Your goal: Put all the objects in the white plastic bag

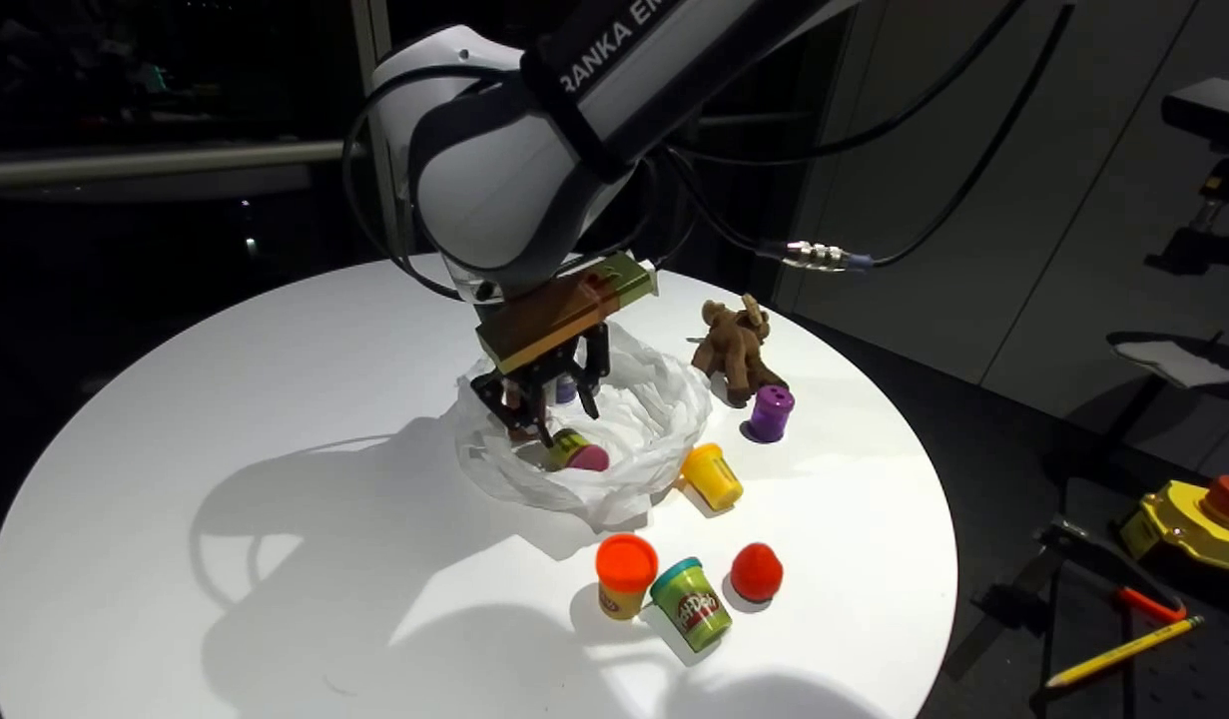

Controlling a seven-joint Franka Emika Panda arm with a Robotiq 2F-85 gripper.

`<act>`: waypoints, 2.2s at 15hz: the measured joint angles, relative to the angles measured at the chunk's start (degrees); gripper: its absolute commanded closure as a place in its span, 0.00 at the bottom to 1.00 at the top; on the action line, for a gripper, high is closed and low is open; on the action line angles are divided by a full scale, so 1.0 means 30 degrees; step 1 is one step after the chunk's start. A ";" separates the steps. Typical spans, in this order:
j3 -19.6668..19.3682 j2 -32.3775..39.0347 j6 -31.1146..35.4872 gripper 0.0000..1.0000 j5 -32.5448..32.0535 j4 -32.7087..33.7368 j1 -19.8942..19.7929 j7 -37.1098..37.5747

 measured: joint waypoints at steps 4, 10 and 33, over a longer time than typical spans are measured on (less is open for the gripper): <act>-0.0151 -0.0765 0.0231 0.00 0.0104 -0.0157 -0.0264 0.0076; 0.0168 -0.4039 -0.0719 0.00 0.0138 -0.3311 -0.0579 -0.1849; 0.3465 -0.6818 0.4397 0.00 0.3547 -1.2112 -0.0595 -0.5436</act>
